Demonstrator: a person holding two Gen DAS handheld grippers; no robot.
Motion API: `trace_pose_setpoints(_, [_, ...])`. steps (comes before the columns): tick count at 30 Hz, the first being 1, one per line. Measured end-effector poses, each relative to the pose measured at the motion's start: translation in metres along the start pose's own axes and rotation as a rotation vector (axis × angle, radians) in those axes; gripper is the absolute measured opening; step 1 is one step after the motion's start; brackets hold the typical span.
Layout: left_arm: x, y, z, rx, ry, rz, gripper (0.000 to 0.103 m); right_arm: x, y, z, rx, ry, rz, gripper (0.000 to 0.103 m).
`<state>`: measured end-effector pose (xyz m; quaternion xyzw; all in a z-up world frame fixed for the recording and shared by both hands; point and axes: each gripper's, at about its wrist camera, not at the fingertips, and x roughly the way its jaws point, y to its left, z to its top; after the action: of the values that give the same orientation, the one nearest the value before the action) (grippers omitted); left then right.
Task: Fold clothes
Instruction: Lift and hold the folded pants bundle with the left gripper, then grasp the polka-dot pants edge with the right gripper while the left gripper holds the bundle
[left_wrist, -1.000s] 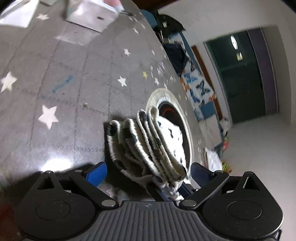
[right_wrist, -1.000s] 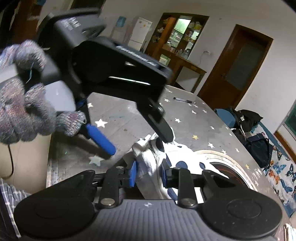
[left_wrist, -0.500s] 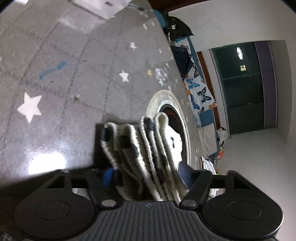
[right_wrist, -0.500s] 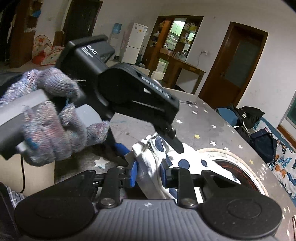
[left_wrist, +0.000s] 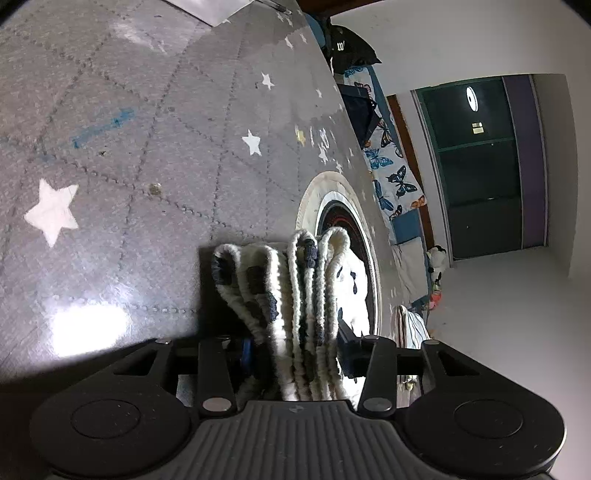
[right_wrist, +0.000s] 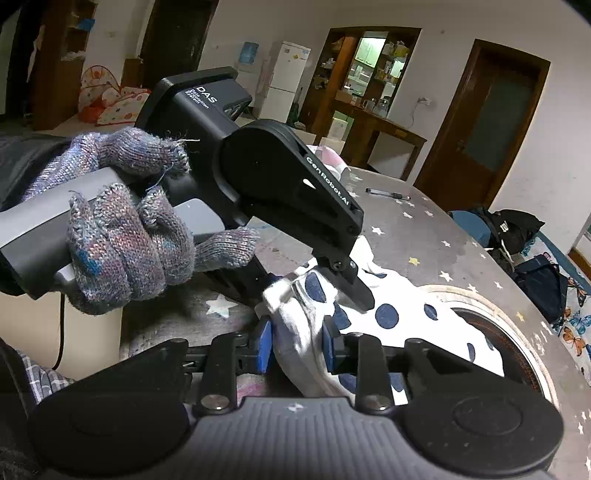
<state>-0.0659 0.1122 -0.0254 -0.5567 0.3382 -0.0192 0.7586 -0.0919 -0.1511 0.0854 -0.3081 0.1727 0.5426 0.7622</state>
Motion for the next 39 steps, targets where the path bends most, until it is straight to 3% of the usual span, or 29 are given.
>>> trace_pose_setpoints(4, [0.002,0.002,0.000,0.019,-0.010,0.008,0.033,-0.001,-0.011,0.001,0.018,-0.010,0.013,0.031])
trace_pose_setpoints(14, [0.002,0.001,0.003,0.051,-0.011,0.018,0.033,-0.018,-0.047,-0.006,0.137,-0.027,-0.015,0.032])
trace_pose_setpoints(28, [0.000,-0.004,0.019,0.106,-0.016,0.055,0.033,-0.004,-0.135,-0.057,0.479,0.089,-0.213,0.033])
trace_pose_setpoints(30, [0.001,-0.005,0.021,0.116,-0.014,0.058,0.033,-0.001,-0.148,-0.065,0.527,0.107,-0.241,0.038])
trace_pose_setpoints(39, [-0.001,-0.006,0.026,0.158,-0.007,0.077,0.033,0.007,-0.169,-0.083,0.667,0.124,-0.209,0.041])
